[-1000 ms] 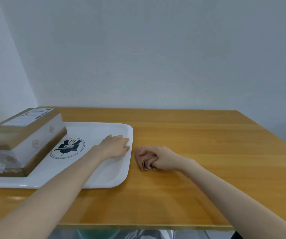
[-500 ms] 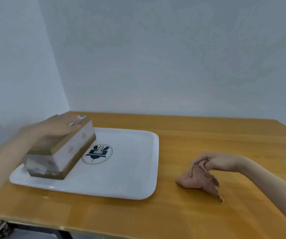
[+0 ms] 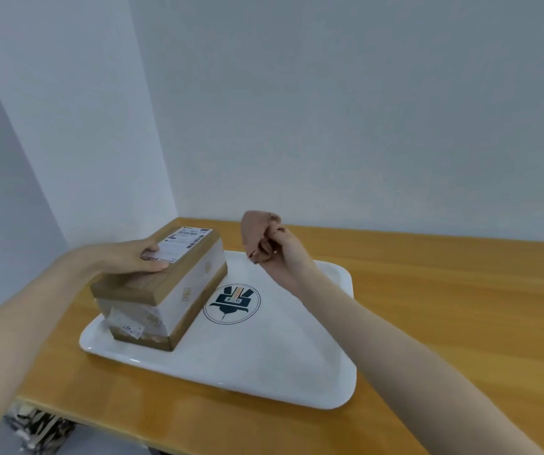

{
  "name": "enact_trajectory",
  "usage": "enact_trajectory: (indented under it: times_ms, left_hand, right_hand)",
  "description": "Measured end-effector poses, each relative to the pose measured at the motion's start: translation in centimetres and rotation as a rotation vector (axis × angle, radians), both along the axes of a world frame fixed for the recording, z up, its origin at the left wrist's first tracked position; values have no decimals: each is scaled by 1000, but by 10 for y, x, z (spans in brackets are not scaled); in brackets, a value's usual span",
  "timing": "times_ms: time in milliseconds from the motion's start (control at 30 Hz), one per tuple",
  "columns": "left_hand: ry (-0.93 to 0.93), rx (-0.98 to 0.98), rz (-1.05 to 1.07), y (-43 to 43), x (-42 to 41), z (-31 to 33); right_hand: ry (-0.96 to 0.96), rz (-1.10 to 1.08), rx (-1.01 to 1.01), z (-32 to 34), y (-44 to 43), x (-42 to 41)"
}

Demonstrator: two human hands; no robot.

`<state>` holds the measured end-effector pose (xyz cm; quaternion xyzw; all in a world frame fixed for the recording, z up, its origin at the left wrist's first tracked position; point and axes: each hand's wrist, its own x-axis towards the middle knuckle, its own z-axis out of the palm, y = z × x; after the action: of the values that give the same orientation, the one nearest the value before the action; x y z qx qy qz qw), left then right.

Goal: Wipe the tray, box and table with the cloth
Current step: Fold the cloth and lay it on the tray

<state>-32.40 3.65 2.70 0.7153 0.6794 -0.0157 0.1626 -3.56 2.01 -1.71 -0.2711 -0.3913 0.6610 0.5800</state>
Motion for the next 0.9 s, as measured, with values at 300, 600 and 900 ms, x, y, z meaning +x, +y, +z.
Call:
enact_trajectory:
  times_ms: [300,600,900]
  left_hand:
    - [117,-87,32,7,11,11]
    - [135,-110,33,9,16,16]
    - [226,191,-238,-16,82,29]
  right_hand:
    - [-330,-118,-132,-50,0,-91]
    - [-548,727,-64,-41,-63,-42]
    - [-355,303,-254,-1,-52,55]
